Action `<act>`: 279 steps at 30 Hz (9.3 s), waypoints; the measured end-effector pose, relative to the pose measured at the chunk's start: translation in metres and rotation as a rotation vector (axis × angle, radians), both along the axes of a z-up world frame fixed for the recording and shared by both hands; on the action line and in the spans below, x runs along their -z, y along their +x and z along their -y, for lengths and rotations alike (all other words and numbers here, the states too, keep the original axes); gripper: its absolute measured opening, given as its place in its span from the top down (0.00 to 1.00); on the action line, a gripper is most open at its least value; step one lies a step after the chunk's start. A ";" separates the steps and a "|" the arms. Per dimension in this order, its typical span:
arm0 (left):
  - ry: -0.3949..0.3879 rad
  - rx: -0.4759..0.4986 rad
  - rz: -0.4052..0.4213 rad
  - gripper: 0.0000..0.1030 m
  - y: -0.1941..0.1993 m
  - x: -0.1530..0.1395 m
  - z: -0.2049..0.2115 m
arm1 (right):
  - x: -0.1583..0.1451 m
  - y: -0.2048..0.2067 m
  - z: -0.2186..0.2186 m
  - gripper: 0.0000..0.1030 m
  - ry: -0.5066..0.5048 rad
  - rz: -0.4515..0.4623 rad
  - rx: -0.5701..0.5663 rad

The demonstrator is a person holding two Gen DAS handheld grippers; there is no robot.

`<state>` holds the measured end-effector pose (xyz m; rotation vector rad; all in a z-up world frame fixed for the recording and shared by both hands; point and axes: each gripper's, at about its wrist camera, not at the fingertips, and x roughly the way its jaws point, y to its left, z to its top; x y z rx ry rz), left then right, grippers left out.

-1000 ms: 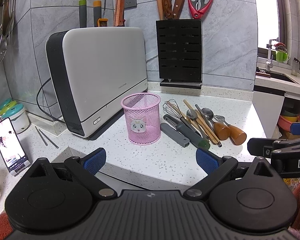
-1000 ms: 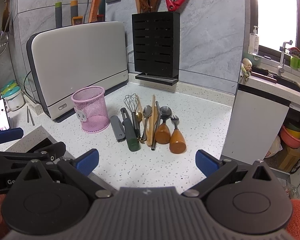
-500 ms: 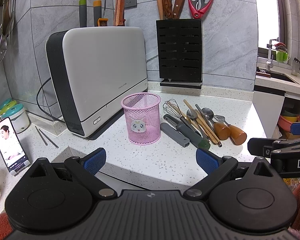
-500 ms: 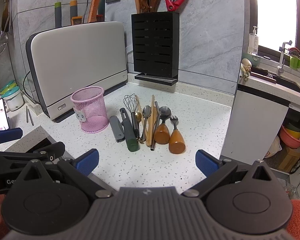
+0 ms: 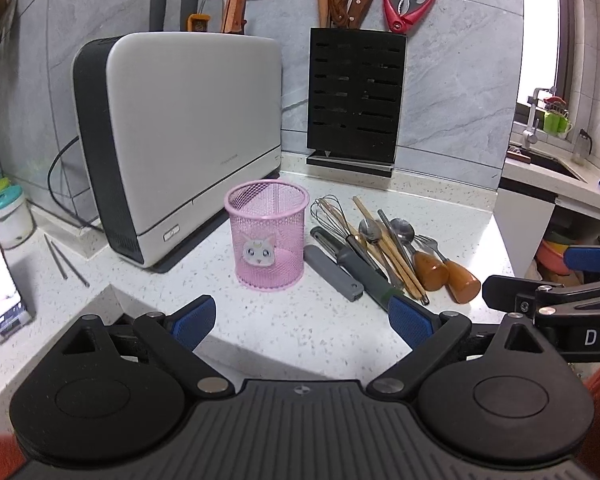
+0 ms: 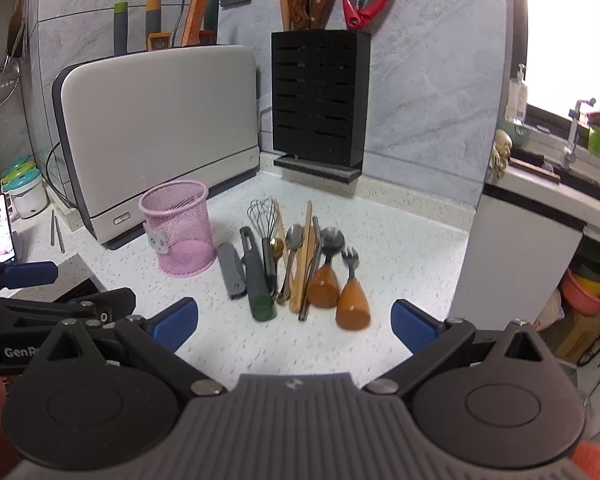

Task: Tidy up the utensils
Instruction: 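Move the right gripper down to the orange-handled fork and grasp it, then lift the fork with the right gripper and lower it into the pink mesh cup, then open the right gripper and withdraw it from the cup, then grasp the metal spoon with orange handle using the right gripper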

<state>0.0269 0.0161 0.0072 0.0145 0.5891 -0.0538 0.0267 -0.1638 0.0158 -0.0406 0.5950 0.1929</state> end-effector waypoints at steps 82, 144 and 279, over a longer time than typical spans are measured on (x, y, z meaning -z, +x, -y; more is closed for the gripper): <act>0.005 0.241 -0.118 0.11 0.131 0.033 -0.022 | 0.083 0.229 0.030 0.96 0.075 -0.499 -0.032; 0.069 0.400 -0.131 0.11 0.091 0.032 0.008 | -0.041 0.098 -0.067 1.00 0.080 0.028 -0.490; 0.061 0.288 -0.146 0.11 0.118 0.033 -0.022 | 0.085 0.262 -0.005 0.92 0.024 -0.566 -0.071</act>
